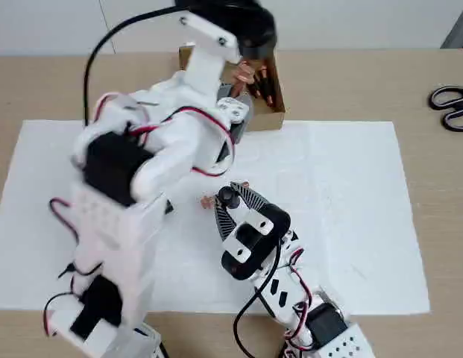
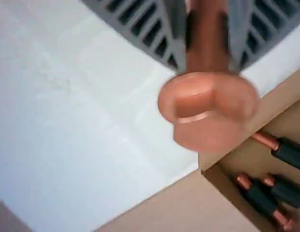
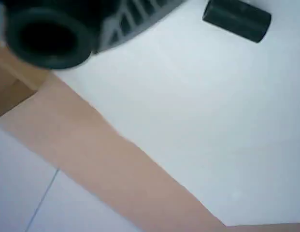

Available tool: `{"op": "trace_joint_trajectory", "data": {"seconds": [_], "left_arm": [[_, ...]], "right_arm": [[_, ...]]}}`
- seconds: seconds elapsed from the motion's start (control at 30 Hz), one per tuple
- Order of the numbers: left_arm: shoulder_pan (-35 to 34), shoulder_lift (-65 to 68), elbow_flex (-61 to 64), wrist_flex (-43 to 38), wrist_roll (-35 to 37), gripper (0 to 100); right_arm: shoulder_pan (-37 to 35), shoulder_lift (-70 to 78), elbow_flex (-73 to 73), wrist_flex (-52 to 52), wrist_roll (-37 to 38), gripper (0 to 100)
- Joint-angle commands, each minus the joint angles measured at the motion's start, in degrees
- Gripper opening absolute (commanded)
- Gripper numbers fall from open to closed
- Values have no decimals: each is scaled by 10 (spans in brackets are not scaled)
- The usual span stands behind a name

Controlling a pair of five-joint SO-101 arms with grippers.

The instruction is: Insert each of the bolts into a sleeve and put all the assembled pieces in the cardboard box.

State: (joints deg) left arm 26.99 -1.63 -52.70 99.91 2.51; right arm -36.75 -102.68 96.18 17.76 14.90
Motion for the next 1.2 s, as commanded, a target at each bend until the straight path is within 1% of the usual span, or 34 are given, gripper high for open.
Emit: {"op": "trace_joint_trajectory", "data": {"seconds": [0.0, 0.13, 0.2, 0.3, 0.4, 0.53, 0.6, 0.63, 0.7, 0.77, 0.83, 0.9, 0.97, 1.03, 1.1, 1.17], "left_arm": [[4, -83, -22, 1, 8, 6], [-1, -145, -19, 1, 8, 6], [-1, -171, -19, 2, 8, 6], [-1, -202, -19, 1, 8, 6], [-2, -236, -19, 1, 9, 6], [-2, -296, -19, 3, 7, 6], [-3, -323, -3, 4, 6, 6], [-9, -337, 18, 4, 6, 6], [-49, -374, 95, 4, 5, 6], [-104, -421, 202, 3, 5, 6], [-138, -468, 317, -17, 6, 6], [-150, -515, 424, -91, 8, 6], [-147, -564, 525, -198, 9, 6], [-146, -607, 627, -322, 11, 6], [-146, -647, 735, -449, 41, 6], [-141, -680, 833, -558, 106, 6]], "right_arm": [[-4, -13, 3, 1, 5, 4], [-2, -14, 2, 0, 5, 4], [10, -14, 1, -8, 2, 4], [52, -14, 1, -51, -51, 4], [82, -13, 3, -57, -103, 3], [89, -13, 1, -29, -106, 3], [85, -13, 0, -33, -107, 3], [79, -13, -2, -35, -107, 3], [60, -13, -18, -33, -107, 3], [44, -13, -36, -29, -106, 3], [41, -12, -42, -29, -105, 3], [43, -11, -40, -22, -104, 3], [39, -12, -32, -4, -104, 3], [40, -12, -25, -2, -104, 3], [42, -12, -23, -2, -104, 3], [42, -13, -24, -2, -104, 3]]}}
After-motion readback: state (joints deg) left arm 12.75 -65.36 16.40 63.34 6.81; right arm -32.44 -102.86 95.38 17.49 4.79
